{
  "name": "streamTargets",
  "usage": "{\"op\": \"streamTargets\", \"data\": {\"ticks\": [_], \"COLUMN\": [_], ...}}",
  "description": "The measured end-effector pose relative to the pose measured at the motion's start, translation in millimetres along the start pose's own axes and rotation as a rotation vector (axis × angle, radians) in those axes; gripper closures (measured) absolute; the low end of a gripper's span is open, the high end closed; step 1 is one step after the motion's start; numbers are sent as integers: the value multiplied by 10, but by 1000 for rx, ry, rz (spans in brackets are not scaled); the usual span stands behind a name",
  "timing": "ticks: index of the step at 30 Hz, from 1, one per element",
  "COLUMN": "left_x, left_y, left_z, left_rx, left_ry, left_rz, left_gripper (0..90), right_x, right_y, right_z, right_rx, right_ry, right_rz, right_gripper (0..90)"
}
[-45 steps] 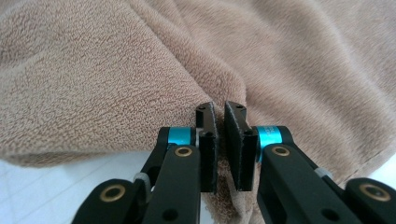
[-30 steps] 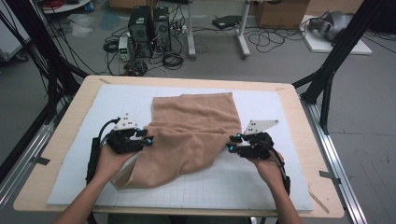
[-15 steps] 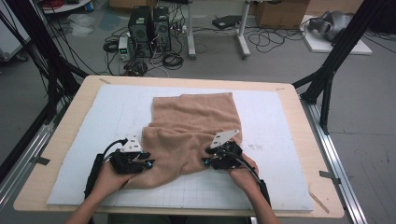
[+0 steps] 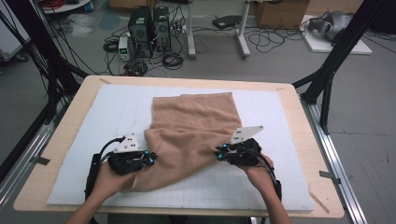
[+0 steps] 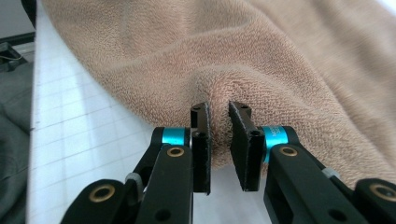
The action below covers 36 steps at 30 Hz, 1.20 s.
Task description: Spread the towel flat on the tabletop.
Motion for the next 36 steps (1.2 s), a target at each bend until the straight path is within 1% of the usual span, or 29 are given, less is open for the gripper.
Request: {"op": "streamTargets", "data": {"ticks": [2, 6, 8, 10, 12, 13, 14, 15, 16, 17, 18, 19, 20, 21, 22, 23, 24, 25, 26, 27, 28, 29, 30, 32, 33, 35, 36], "left_x": [128, 373, 463, 504, 483, 450, 405, 344, 302, 244, 191, 146, 67, 12, -49, -110, -166, -216, -262, -297, -325, -340, -344, -324, -306, -257, -227], "left_y": [46, 133, 163, 165, 138, 113, 81, 43, 21, -8, -38, -61, -104, -145, -188, -238, -291, -350, -410, -467, -510, -540, -549, -511, -474, -382, -326], "left_z": [47, 158, 198, 190, 109, 37, -51, -171, -256, -369, -480, -566, -702, -790, -873, -937, -985, -1019, -1043, -1055, -1064, -1069, -1073, -1071, -1068, -1055, -1039], "left_rx": [-3, -34, -42, -35, -9, 24, 50, 78, 103, 130, 141, 167, 183, 182, 203, 211, 213, 226, 226, 223, 226, 226, 224, 229, 229, 234, 236], "left_ry": [-24, -39, -49, -59, -58, -62, -56, -39, -38, -16, 12, 22, 66, 112, 117, 143, 157, 148, 153, 162, 153, 154, 153, 151, 152, 166, 153], "left_rz": [20, 80, 100, 102, 87, 67, 47, 24, 7, -13, -22, -35, -50, -46, -68, -81, -96, -119, -137, -150, -168, -174, -175, -164, -153, -125, -111], "left_gripper": [855, 855, 855, 855, 855, 855, 855, 855, 855, 855, 855, 855, 855, 855, 855, 855, 855, 855, 855, 854, 853, 850, 844, 818, 792, 720, 705], "right_x": [27, 83, 134, 187, 254, 294, 340, 385, 445, 481, 516, 544, 563, 578, 577, 576, 567, 554, 539, 523, 512, 511, 518, 536, 544, 569, 583], "right_y": [139, 431, 576, 675, 696, 671, 624, 552, 432, 350, 232, 106, 9, -145, -261, -366, -455, -531, -592, -640, -678, -703, -710, -683, -648, -547, -491], "right_z": [-18, -77, -97, -97, -52, -19, 14, 63, 132, 173, 238, 316, 368, 454, 516, 571, 625, 673, 715, 756, 788, 808, 817, 807, 797, 762, 736], "right_rx": [-11, -17, -31, -45, -63, -71, -69, -75, -75, -68, -68, -71, -72, -83, -85, -82, -87, -93, -97, -102, -107, -108, -109, -111, -113, -105, -99], "right_ry": [17, 25, 37, 42, 43, 36, 26, 27, 11, -1, -14, -36, -52, -54, -74, -95, -99, -107, -121, -131, -139, -139, -140, -131, -120, -130, -128], "right_rz": [16, 43, 61, 63, 60, 59, 56, 46, 36, 32, 19, 4, -6, -33, -55, -69, -84, -94, -100, -105, -107, -102, -94, -82, -74, -49, -32], "right_gripper": [793, 794, 794, 794, 794, 793, 792, 792, 790, 790, 789, 788, 788, 788, 788, 788, 788, 787, 786, 784, 780, 772, 751, 699, 666, 625, 613]}}
Point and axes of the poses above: each handheld gripper's, and its own axes: y roughly backward along the jaws, x roughly out of its top, z roughly to its right, the point moved 8 cm from there along -y, roughly forward along the jaws, and after that the axes turned 15 degrees about -y, right-handed, at the moved point
